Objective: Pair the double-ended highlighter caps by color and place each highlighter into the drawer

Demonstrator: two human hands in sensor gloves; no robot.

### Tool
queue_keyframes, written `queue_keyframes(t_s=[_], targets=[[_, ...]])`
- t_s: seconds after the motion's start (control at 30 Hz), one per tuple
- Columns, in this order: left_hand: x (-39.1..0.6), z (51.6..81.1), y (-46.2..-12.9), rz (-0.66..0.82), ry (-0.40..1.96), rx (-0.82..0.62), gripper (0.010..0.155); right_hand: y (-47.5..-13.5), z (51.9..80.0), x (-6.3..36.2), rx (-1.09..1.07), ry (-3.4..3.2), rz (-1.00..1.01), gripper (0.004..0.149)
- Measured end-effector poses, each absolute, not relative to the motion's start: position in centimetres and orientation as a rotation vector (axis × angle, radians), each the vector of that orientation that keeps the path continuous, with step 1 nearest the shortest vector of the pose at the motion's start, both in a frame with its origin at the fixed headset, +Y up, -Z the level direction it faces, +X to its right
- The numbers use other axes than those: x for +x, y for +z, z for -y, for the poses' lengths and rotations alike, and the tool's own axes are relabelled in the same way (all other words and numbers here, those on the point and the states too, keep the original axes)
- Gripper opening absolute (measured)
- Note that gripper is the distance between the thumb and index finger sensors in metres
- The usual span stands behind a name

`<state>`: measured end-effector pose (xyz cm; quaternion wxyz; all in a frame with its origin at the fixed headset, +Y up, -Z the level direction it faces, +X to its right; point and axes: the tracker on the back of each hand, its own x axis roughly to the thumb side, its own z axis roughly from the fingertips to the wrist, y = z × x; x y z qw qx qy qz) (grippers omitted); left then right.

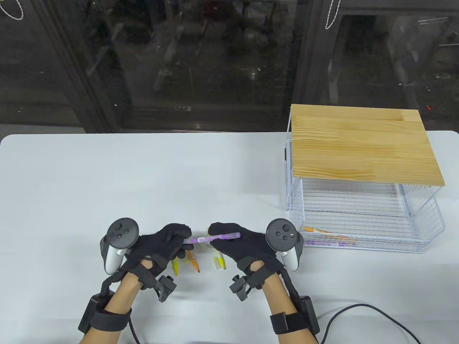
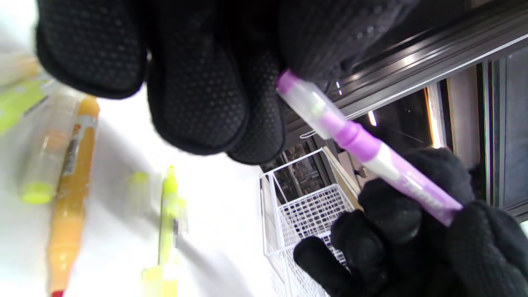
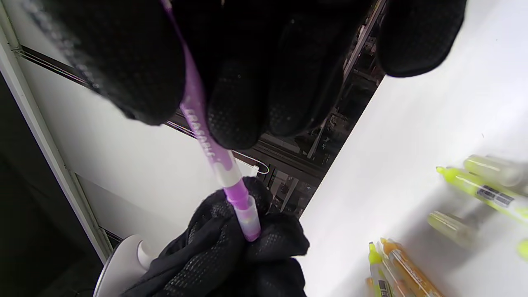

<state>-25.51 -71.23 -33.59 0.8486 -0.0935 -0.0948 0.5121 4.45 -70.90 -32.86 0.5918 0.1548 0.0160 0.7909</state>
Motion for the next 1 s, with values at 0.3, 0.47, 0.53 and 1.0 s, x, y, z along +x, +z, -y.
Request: queue_keyframes(t_s=[0.3, 0.47, 0.53, 1.0], targets=[[-25.0, 71.3, -33.4, 0.215, 1.003, -0.236, 0.047, -32.8, 70.9, 4.1, 0.387, 1.852, -0.075, 0.047], [-24.7, 71.2, -33.3, 0.227, 0.949, -0.234, 0.046, -32.8, 70.8, 3.8, 0.402, 1.884, -0.08, 0.047], [-24.6, 71.2, -33.3, 0.228, 0.922, -0.226, 0.046, -32.8, 70.7, 3.7, 0.409, 1.901, -0.08, 0.047], [-23.6, 71.0, -33.0, 0.322, 0.819, -0.189, 0.047, -32.6, 70.6, 3.6, 0.432, 1.95, -0.068, 0.046]])
